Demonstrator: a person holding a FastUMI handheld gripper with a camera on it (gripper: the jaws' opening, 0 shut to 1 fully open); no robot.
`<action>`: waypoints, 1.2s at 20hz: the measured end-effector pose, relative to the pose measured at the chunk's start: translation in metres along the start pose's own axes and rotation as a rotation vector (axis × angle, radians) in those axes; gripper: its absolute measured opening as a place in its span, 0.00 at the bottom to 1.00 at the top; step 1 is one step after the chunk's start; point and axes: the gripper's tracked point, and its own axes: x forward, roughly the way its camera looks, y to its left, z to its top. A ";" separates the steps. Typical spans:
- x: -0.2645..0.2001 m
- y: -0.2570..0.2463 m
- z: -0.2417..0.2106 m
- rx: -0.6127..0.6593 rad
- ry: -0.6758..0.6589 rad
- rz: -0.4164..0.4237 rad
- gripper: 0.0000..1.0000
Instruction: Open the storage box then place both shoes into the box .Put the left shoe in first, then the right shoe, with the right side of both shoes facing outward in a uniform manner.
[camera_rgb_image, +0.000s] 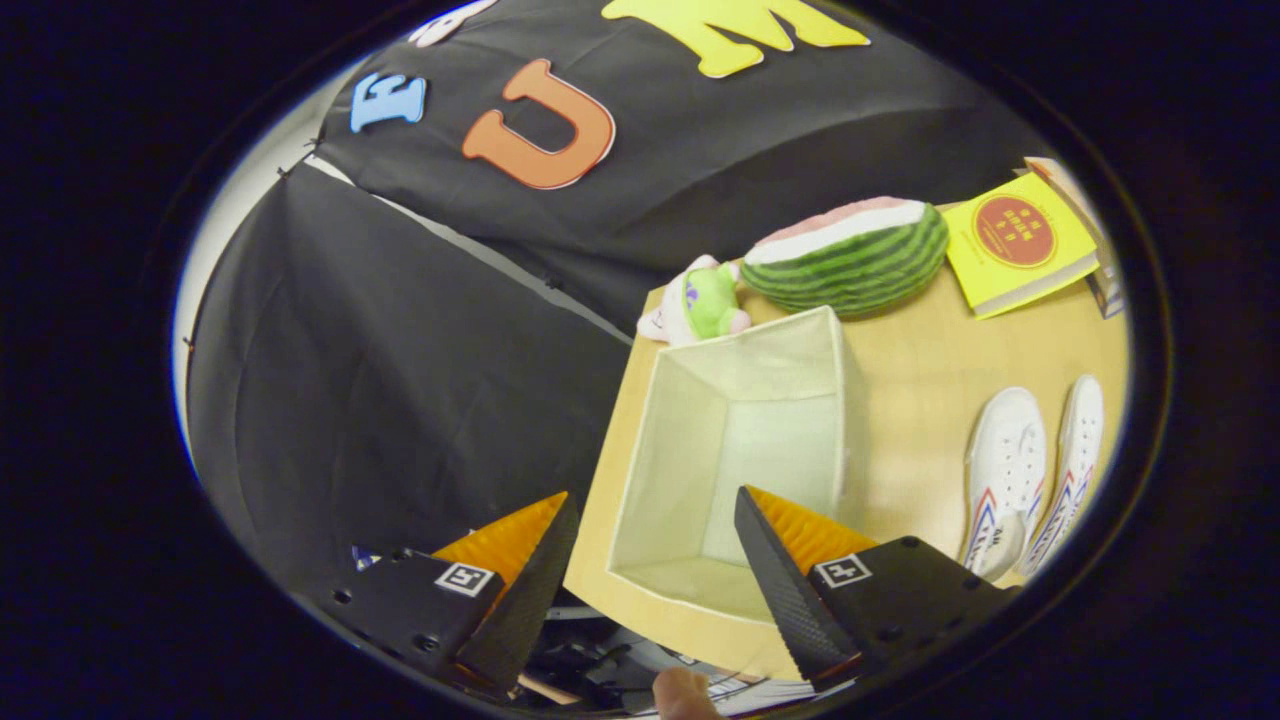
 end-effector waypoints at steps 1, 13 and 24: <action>-0.007 -0.012 -0.001 -0.006 -0.001 -0.017 1.00; -0.064 -0.164 -0.026 -0.031 0.058 -0.228 1.00; -0.057 -0.312 -0.066 -0.050 0.218 -0.557 0.97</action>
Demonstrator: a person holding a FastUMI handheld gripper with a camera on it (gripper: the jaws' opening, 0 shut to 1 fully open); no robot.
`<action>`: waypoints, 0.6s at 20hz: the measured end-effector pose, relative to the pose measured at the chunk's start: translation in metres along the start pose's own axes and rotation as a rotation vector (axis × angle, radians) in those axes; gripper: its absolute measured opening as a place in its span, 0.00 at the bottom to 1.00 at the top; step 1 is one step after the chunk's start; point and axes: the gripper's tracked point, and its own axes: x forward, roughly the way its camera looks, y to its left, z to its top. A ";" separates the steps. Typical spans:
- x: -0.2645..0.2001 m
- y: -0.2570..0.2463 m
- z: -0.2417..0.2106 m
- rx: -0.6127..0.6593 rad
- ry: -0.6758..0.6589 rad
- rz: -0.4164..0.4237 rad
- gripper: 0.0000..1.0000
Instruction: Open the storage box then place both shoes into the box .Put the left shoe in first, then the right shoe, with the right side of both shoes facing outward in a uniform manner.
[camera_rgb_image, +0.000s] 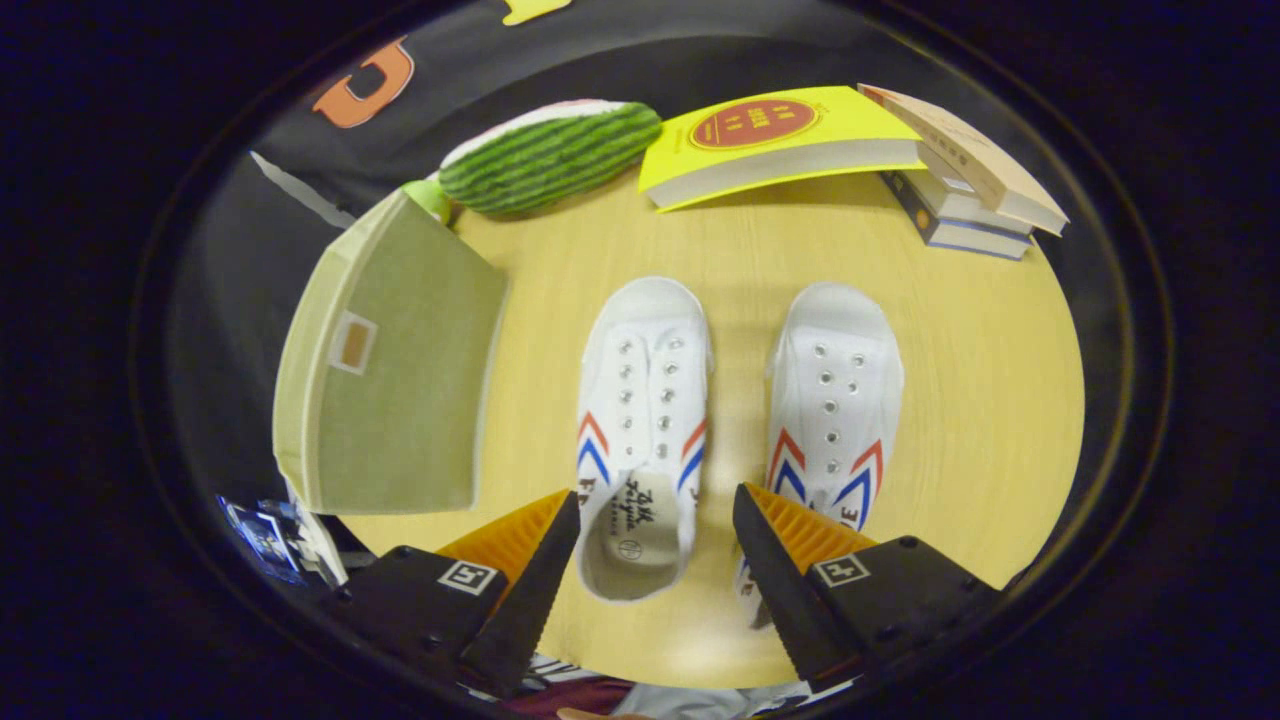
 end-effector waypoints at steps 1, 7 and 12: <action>0.006 -0.008 -0.002 -0.004 0.012 -0.023 0.95; 0.036 0.011 0.000 0.046 0.032 0.123 0.34; 0.017 0.020 0.003 0.161 -0.007 0.239 0.06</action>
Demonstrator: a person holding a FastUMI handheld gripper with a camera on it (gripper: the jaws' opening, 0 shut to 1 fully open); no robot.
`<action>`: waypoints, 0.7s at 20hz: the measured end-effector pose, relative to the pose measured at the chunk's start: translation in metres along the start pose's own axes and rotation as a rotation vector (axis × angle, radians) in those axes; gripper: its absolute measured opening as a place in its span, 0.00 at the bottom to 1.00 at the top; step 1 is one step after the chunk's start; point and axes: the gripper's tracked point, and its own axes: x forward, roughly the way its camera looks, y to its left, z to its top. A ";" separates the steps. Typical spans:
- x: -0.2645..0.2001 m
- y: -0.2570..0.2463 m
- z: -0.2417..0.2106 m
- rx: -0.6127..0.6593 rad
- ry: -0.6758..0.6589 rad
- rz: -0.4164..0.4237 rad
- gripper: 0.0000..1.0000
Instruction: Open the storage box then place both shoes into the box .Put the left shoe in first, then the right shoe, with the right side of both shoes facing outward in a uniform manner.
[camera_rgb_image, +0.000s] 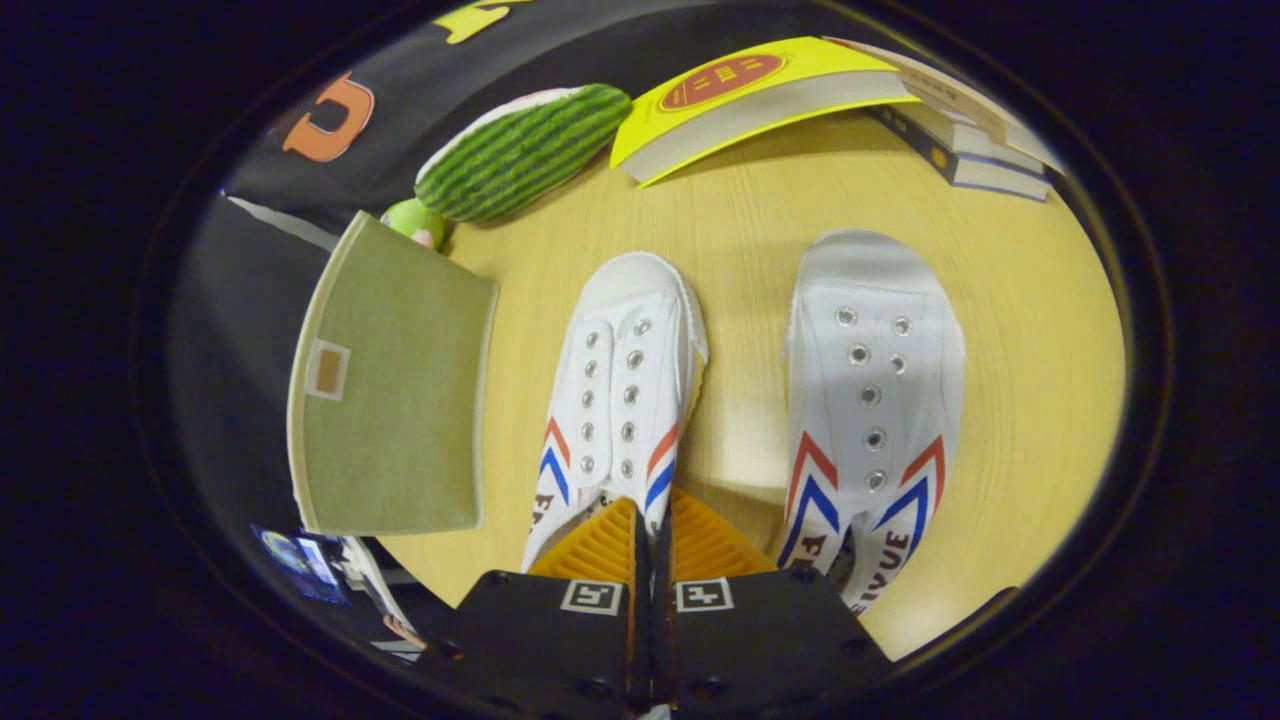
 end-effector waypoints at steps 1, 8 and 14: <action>-0.007 0.004 0.000 0.007 -0.004 0.005 0.06; -0.068 0.059 0.019 -0.022 -0.108 0.055 0.06; -0.110 0.138 0.032 -0.079 -0.206 0.122 0.06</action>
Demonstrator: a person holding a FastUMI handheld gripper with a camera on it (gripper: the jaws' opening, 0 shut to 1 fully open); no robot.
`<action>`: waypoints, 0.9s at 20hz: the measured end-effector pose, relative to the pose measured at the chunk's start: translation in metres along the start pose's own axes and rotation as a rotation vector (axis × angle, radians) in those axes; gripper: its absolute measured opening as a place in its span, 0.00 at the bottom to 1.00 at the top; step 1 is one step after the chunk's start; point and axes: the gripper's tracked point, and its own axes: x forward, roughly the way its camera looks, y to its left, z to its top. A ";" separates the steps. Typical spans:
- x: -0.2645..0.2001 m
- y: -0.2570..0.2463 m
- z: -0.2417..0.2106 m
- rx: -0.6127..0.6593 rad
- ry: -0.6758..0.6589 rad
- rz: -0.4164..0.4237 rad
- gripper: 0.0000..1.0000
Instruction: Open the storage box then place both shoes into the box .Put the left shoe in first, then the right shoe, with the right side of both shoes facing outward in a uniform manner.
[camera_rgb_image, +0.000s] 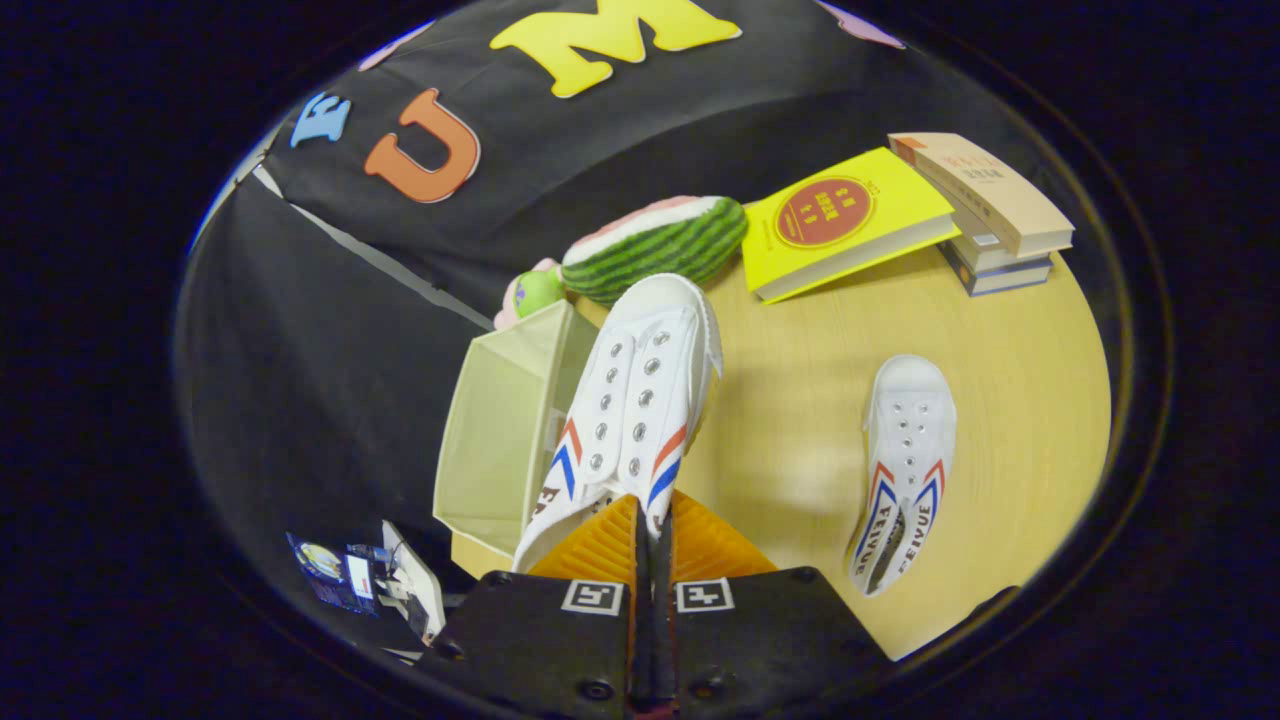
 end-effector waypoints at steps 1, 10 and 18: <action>0.000 0.014 0.002 -0.009 -0.002 0.008 0.06; 0.054 0.121 -0.006 -0.038 -0.013 0.006 0.06; 0.133 0.162 -0.030 -0.061 -0.033 -0.083 0.06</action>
